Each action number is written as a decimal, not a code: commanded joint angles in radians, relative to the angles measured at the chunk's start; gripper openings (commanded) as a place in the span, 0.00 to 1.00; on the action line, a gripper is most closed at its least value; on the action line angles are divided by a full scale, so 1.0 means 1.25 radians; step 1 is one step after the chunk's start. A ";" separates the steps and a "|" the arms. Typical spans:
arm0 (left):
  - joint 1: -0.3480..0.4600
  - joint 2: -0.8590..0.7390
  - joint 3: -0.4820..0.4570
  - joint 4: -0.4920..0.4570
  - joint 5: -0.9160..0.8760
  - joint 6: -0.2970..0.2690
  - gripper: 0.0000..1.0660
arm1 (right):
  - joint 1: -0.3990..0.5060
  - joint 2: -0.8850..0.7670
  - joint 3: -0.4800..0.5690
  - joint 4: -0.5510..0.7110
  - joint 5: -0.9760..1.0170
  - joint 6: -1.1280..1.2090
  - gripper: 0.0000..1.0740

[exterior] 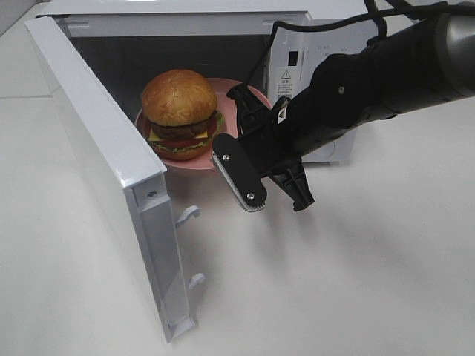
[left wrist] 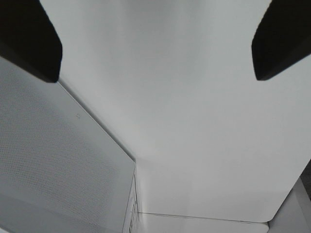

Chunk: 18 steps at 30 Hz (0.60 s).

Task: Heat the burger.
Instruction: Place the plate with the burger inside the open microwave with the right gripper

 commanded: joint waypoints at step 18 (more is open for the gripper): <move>-0.001 -0.010 0.001 -0.002 -0.014 -0.001 0.92 | -0.003 0.120 -0.188 0.006 -0.014 0.047 0.03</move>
